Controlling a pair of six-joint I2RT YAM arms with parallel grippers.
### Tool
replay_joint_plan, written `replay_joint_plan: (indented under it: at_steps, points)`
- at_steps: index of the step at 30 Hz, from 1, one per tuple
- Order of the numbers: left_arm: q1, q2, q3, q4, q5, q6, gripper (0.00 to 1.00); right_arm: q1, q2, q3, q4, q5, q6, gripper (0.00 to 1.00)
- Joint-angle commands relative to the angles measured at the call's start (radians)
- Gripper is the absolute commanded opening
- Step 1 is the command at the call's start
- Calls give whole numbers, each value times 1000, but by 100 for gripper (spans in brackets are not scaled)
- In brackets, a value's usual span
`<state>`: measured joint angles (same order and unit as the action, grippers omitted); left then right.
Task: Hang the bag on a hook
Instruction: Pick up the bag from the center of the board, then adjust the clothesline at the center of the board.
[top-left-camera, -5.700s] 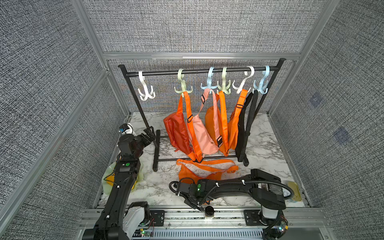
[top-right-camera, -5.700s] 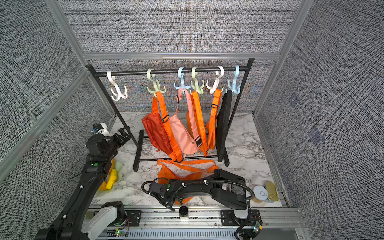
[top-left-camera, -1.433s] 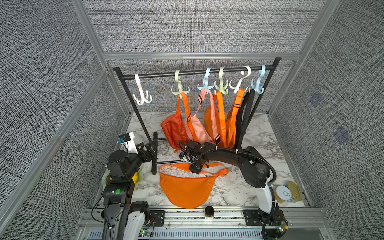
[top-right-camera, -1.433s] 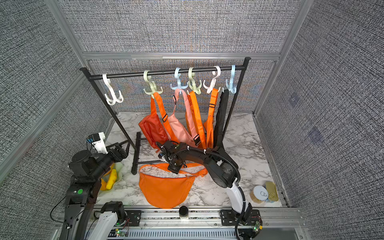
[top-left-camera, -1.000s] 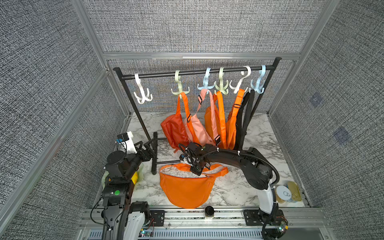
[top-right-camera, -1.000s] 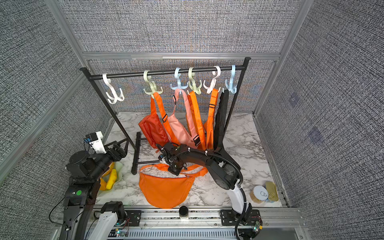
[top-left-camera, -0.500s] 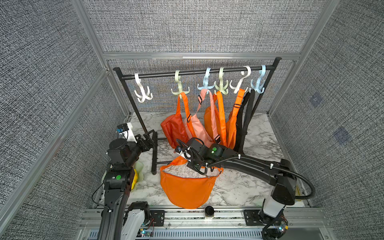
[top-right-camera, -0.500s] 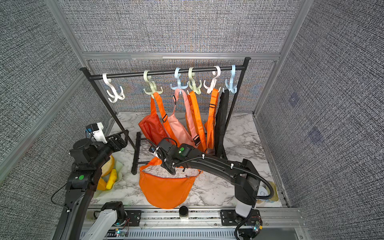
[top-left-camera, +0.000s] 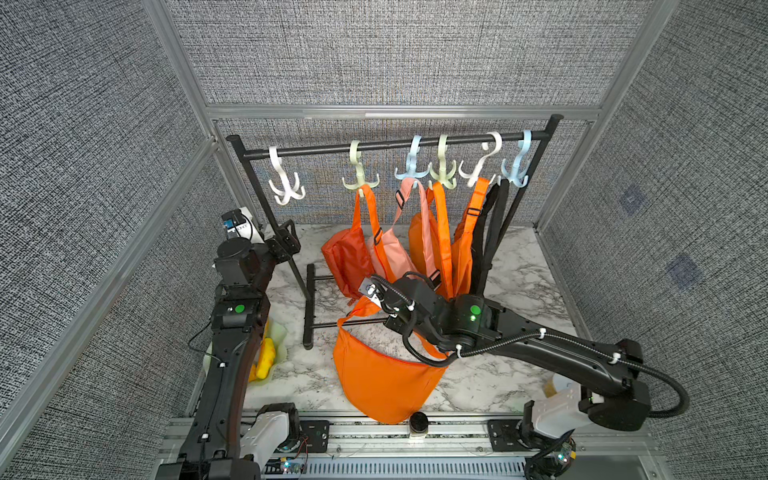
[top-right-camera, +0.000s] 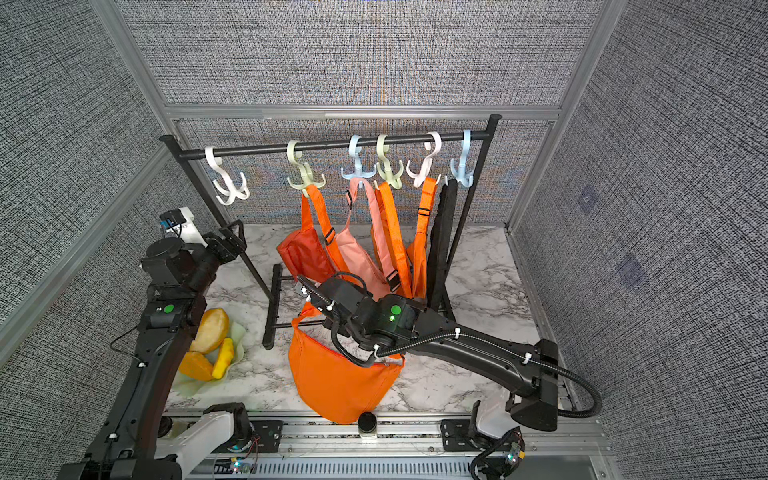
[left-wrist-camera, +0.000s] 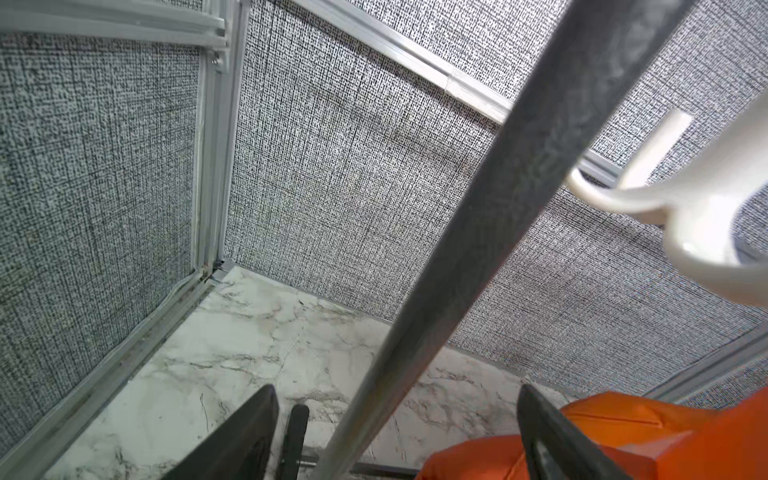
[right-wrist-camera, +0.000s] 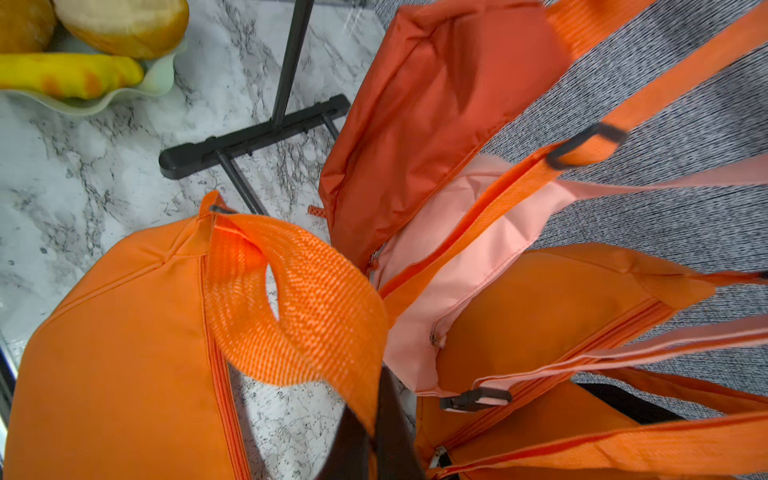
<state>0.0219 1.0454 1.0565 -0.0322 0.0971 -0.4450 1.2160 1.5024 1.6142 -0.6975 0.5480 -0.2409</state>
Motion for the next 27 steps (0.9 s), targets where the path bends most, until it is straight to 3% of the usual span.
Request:
replay_joint_plan:
  at_steps: [1,5,10,15,22,27]
  points:
    - [3,29,17,100,20,46,88,10,-22,17,57,43,-45,0]
    - [3,53,20,146,55,70,77,22,-22,63,80,46,-87,0]
    - [3,72,28,162,71,95,46,35,1,153,100,48,-142,0]
    - [3,57,22,170,82,108,29,41,51,262,115,37,-205,0]
    - [3,29,11,173,108,124,19,40,144,397,159,23,-308,0]
    - [3,-9,-3,159,108,114,18,32,198,464,230,28,-382,0]
